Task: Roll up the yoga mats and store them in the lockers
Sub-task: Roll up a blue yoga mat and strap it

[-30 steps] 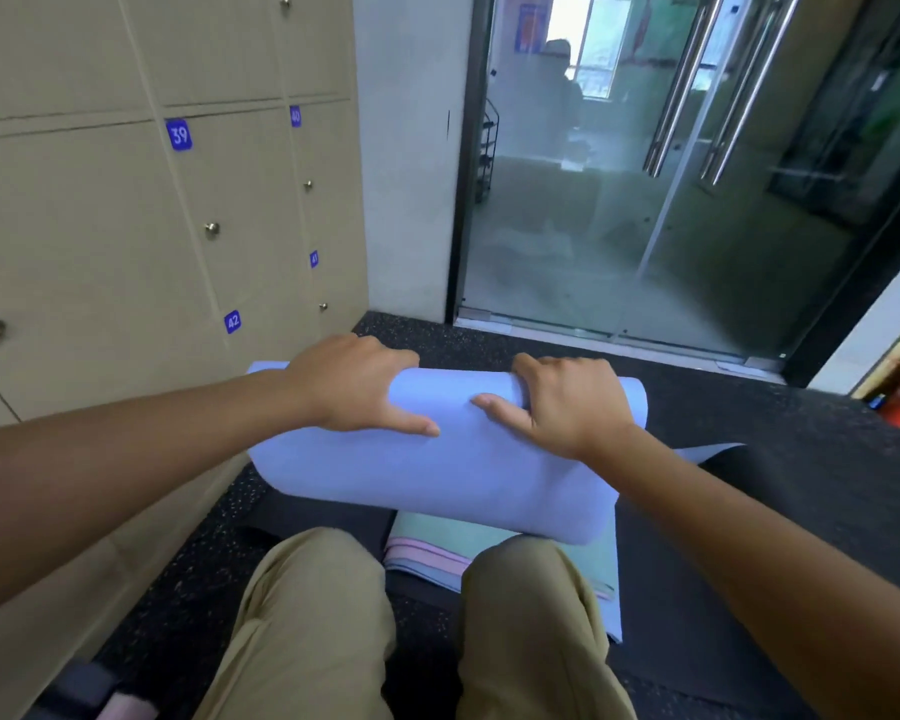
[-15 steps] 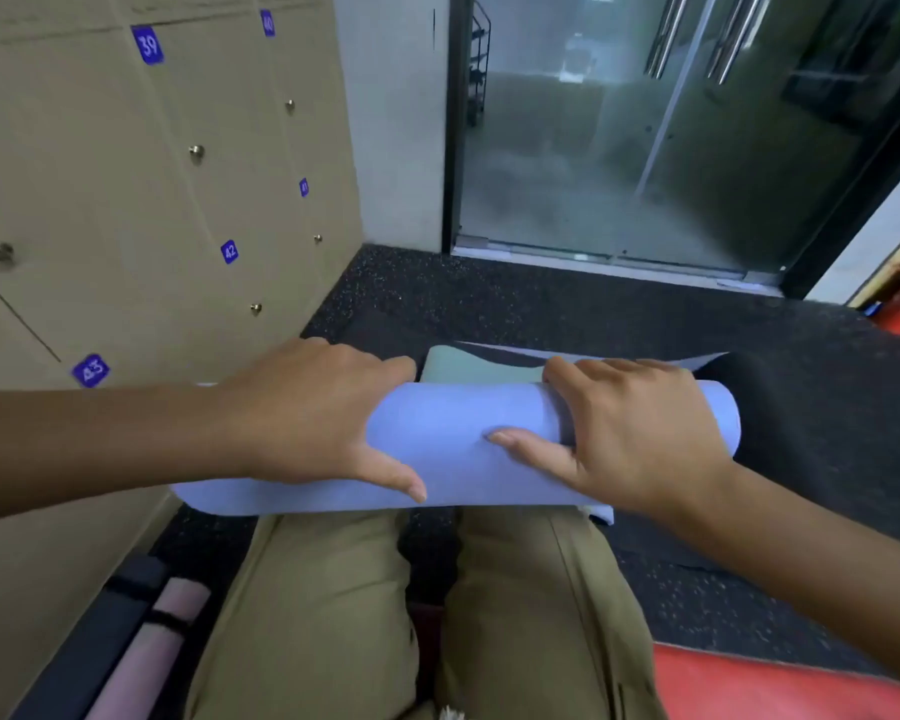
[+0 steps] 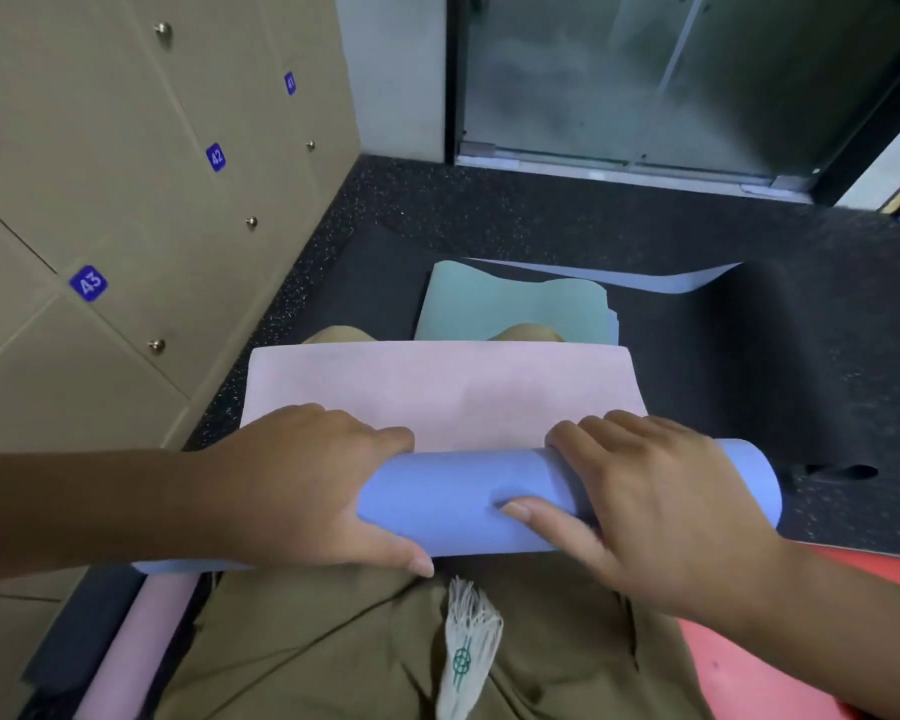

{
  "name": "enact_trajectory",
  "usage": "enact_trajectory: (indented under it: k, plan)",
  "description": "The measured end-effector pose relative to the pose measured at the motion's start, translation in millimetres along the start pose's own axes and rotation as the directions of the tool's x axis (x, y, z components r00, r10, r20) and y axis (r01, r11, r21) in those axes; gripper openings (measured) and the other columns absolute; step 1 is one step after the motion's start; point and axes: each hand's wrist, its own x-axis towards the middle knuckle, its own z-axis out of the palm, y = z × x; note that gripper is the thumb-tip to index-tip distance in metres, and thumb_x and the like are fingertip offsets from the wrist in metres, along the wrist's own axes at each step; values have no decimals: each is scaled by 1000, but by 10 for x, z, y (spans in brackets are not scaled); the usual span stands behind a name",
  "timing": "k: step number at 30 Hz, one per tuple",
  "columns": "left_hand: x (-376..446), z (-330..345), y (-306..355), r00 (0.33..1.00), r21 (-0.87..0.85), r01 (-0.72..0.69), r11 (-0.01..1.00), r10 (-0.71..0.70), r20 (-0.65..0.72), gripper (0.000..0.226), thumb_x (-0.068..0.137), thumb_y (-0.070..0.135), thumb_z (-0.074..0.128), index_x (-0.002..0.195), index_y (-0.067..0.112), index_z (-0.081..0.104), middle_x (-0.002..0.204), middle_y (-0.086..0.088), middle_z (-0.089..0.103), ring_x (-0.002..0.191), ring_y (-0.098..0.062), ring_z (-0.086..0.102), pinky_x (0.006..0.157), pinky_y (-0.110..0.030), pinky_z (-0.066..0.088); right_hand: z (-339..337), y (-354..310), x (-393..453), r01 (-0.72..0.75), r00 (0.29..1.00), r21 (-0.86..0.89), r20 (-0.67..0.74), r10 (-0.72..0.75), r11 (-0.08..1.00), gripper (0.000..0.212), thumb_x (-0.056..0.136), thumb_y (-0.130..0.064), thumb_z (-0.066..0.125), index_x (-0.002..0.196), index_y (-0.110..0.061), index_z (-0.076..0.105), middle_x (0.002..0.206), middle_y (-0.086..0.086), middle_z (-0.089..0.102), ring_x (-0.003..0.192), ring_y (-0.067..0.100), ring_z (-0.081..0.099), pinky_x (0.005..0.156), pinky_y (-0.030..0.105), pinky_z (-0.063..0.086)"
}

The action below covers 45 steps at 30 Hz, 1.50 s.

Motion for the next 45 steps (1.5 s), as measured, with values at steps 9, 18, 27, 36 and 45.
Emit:
enact_trajectory:
  k: [9,18,27,36,45]
  plan:
    - [86,171,40,994,-128,-1,992,15,112,73,66,96,49,85,26,43,75,6,53,71,-10,50,60,-25,34,289,-65,-201,50,998,25,43,-51,998,64,106,-60,30,107,-8,68,91,8,61,75,33,54,66,45,49]
    - [109,352,-46,918,35,-245,969,244,-312,70,74,97,36,71,28,45,73,11,38,61,-13,42,51,-31,39,364,-51,-214,58,997,26,56,-59,998,66,106,-60,30,106,-7,69,90,9,63,74,34,56,64,43,46]
    - [266,340,-200,943,-272,-257,927,179,-281,68,65,97,53,95,36,49,89,16,50,85,-9,50,73,-30,45,300,40,19,-31,971,116,240,2,993,61,106,-62,19,96,-21,62,75,-3,54,68,24,51,60,41,45]
    - [474,216,-377,972,-436,-224,872,165,-169,59,62,88,65,100,45,54,104,22,54,103,-5,52,82,-20,42,324,179,310,-97,907,222,421,-6,970,57,104,-65,12,111,-31,56,103,-10,49,95,15,40,90,34,44]
    - [428,211,-282,883,-405,-320,856,114,-456,34,81,59,67,105,36,75,101,18,65,94,-6,63,83,-26,46,400,353,563,-231,820,354,572,-14,906,52,91,-81,13,111,-47,47,97,-16,55,97,8,41,93,29,38]
